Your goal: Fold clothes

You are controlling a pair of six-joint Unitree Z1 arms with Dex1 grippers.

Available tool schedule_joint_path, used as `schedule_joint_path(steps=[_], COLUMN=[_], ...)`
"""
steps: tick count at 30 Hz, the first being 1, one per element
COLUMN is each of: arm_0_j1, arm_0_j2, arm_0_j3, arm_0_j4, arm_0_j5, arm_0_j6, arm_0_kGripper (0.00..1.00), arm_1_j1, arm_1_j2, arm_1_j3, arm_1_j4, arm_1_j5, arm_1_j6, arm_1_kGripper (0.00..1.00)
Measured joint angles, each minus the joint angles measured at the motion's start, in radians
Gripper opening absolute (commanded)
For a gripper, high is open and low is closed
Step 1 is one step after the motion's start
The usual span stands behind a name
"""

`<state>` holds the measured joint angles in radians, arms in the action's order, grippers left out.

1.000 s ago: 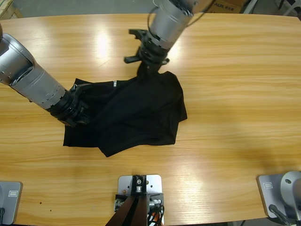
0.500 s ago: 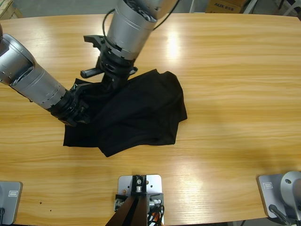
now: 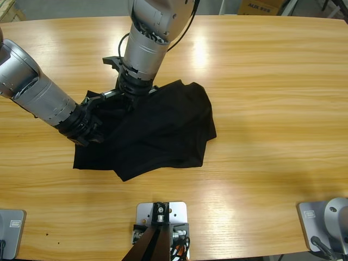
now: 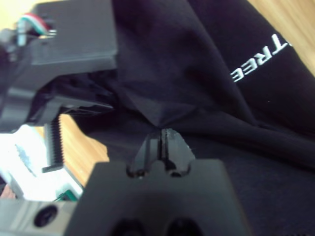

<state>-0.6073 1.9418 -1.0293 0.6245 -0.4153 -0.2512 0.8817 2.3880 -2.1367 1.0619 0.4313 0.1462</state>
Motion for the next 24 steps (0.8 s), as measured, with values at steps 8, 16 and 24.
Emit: schedule_joint_path(steps=[8, 16, 24], arm_0_j1=[0.000, 0.002, 0.002], arm_0_j2=[0.000, -0.009, -0.013], arm_0_j3=[0.004, 0.020, 0.030], arm_0_j4=[0.000, 0.000, -0.001], arm_0_j5=[0.000, 0.000, 0.003], arm_0_j6=[-0.001, -0.001, 0.000], arm_0_kGripper=[0.000, 0.000, 0.000], arm_1_j1=[-0.002, -0.003, -0.016], arm_1_j2=[0.052, 0.103, 0.120], arm_1_j3=[-0.049, -0.105, -0.180], arm_1_j4=[-0.003, 0.010, 0.015], arm_1_j5=[-0.050, -0.083, -0.172], arm_1_j6=[0.001, 0.010, 0.023], arm_1_kGripper=[0.000, 0.000, 0.000])
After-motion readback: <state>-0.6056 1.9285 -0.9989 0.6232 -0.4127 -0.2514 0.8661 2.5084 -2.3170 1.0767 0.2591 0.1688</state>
